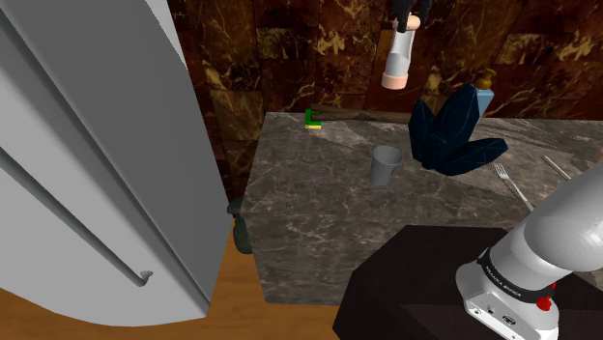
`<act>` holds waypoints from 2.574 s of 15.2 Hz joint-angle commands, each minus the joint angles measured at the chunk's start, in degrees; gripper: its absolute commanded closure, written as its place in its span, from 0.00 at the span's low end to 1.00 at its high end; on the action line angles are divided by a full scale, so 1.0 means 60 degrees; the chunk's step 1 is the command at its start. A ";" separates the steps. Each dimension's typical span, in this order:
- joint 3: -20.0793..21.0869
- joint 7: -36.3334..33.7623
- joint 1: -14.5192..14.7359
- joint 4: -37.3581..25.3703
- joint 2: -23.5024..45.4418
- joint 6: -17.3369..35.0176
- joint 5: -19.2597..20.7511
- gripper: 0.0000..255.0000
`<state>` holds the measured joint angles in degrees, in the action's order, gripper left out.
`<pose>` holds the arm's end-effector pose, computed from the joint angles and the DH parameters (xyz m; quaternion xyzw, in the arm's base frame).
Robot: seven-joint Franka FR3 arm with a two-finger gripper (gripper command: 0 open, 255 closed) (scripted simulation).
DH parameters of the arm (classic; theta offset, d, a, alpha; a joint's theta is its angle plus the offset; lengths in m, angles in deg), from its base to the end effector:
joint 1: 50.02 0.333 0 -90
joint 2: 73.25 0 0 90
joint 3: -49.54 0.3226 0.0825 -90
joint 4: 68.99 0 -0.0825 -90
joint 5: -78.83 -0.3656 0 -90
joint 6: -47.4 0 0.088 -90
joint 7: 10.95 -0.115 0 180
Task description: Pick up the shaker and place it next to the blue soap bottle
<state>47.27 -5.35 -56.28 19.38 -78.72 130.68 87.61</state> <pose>0.4841 -0.0931 0.6760 0.9966 -0.0346 -0.0059 0.0739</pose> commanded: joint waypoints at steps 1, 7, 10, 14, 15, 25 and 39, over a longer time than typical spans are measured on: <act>-0.0011 0.0065 -0.0010 -0.0395 0.0111 -0.0279 0.0001 1.00; -0.0134 0.0410 -0.0122 -0.1479 0.0460 -0.0970 0.0011 1.00; -0.0520 0.1128 -0.0465 -0.1503 0.0500 -0.0847 0.0010 1.00; -0.1037 0.2096 -0.0932 -0.1729 0.0713 -0.0717 -0.0031 1.00; -0.1165 0.2340 -0.1053 -0.1821 0.0796 -0.0692 -0.0053 1.00; -0.2379 0.4822 -0.2475 -0.3708 0.2363 -0.0732 -0.0644 1.00; -0.2902 0.6276 -0.3675 -0.4277 0.3564 -0.0002 -0.1268 1.00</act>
<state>29.81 32.65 -78.85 -8.92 -56.07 129.23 79.53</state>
